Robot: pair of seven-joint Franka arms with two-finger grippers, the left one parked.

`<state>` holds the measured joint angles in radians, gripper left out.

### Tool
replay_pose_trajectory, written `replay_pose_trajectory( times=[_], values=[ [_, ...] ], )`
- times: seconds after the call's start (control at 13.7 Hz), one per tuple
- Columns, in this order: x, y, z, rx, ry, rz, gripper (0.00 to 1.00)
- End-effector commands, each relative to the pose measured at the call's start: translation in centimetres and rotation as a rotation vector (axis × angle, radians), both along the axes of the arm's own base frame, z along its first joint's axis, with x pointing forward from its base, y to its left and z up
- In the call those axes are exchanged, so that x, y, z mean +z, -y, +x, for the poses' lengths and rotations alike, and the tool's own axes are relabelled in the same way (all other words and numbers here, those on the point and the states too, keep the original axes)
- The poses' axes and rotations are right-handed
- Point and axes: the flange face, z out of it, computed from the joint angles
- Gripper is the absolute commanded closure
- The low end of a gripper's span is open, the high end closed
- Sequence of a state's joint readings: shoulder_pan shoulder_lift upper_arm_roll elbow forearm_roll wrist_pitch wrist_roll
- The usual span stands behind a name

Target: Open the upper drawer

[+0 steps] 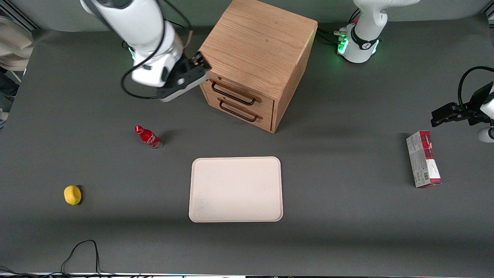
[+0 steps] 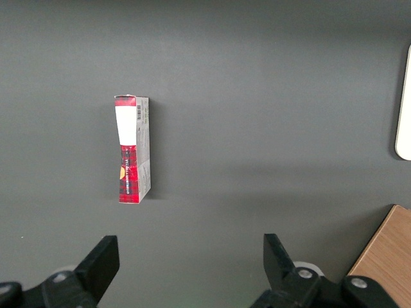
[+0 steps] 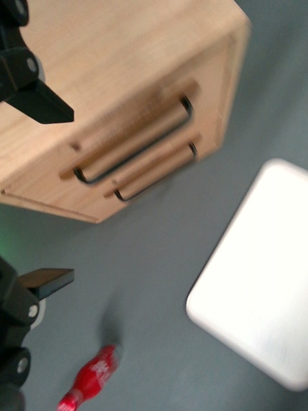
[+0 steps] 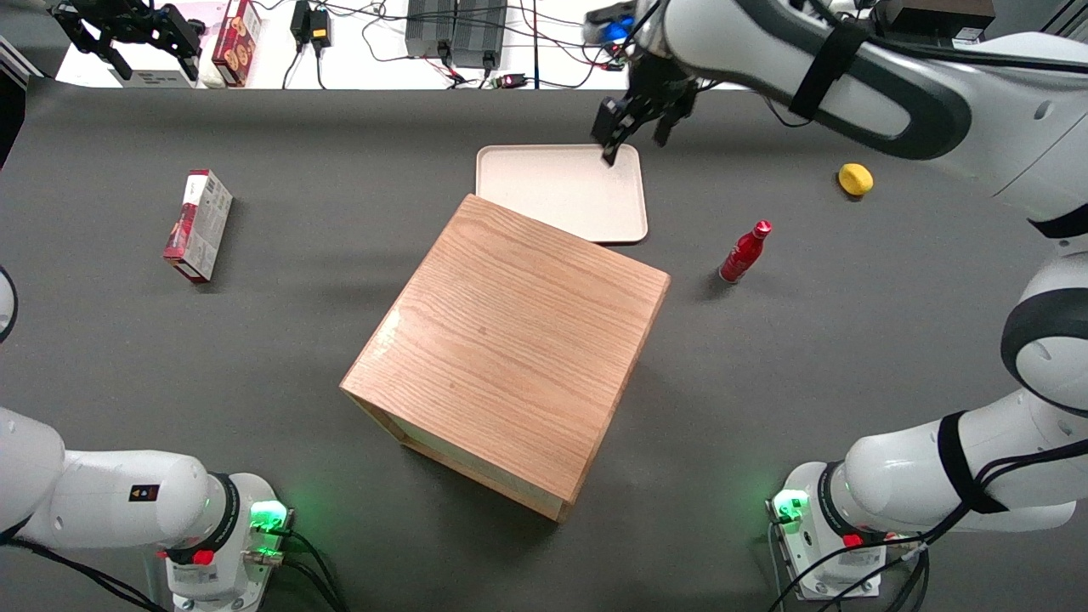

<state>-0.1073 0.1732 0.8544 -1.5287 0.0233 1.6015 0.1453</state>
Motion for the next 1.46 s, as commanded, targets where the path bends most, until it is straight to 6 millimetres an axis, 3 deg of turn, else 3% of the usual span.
replay_pose_trajectory(
  times=[0.0,0.07,0.37,0.59,1.39],
  values=[
    [-1.9,-2.1,-0.7,0.217,-0.057,0.034,0.0],
    [-2.6,-2.6,-0.8,0.265,-0.068,0.046,0.0],
    [-7.5,-1.9,2.1,0.45,-0.148,0.13,0.0],
    [-10.5,-1.7,3.1,0.489,-0.205,0.16,0.0],
    [-16.0,-2.8,3.4,0.48,-0.197,0.199,0.0]
  ],
)
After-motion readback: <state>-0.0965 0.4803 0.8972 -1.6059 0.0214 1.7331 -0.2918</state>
